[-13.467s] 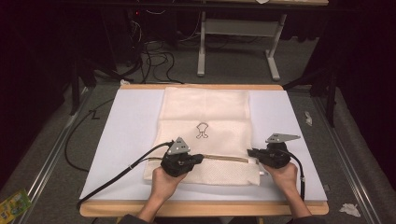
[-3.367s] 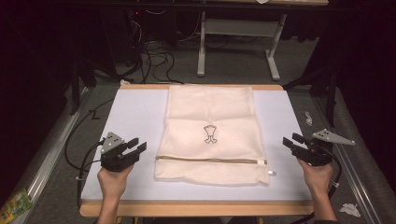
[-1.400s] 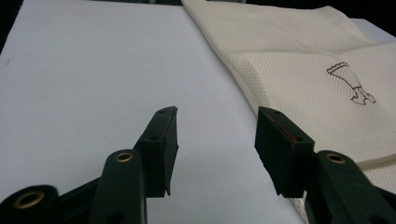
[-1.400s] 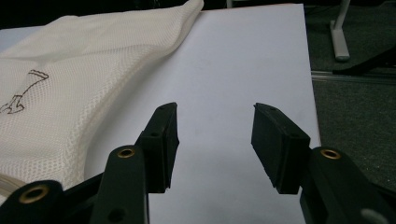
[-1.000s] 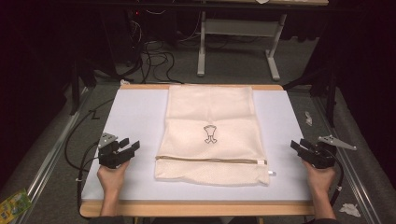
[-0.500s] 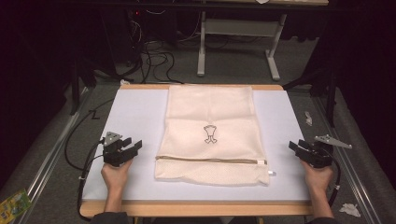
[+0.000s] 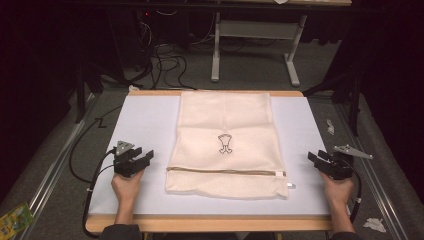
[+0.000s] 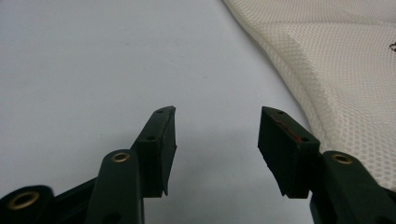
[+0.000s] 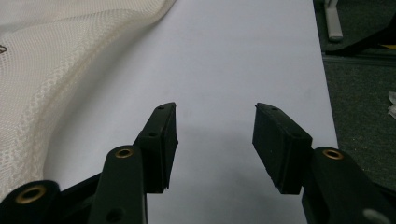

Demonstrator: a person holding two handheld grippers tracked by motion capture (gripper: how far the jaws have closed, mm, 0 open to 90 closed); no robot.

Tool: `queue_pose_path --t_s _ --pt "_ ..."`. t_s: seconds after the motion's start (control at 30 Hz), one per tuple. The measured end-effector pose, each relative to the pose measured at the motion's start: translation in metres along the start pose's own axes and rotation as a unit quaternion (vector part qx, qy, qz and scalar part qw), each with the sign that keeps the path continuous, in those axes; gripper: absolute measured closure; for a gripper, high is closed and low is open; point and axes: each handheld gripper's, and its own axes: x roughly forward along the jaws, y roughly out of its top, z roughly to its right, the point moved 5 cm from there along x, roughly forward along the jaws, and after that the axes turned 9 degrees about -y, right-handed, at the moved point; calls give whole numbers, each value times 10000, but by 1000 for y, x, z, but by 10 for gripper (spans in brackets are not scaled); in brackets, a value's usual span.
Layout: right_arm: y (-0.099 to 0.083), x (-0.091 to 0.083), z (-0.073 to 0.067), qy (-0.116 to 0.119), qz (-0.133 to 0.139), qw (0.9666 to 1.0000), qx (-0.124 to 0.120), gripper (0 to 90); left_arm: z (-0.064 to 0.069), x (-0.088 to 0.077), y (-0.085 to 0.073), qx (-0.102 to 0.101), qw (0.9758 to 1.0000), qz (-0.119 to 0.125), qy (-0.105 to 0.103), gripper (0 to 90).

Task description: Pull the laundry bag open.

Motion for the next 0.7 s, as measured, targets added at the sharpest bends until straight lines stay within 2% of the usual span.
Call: queue_pose_path --t_s 0.37,0.5,0.7 --pt "-4 2 -2 -40 -39 10000 -12 489 -1 3 -4 10 10000 9 76 453" --pt "-4 2 -3 -89 -3 9998 -151 475 0 3 -5 110 9999 38 88 439" --pt "-4 2 -4 -114 26 9998 -130 454 1 3 -5 128 9999 48 95 419"
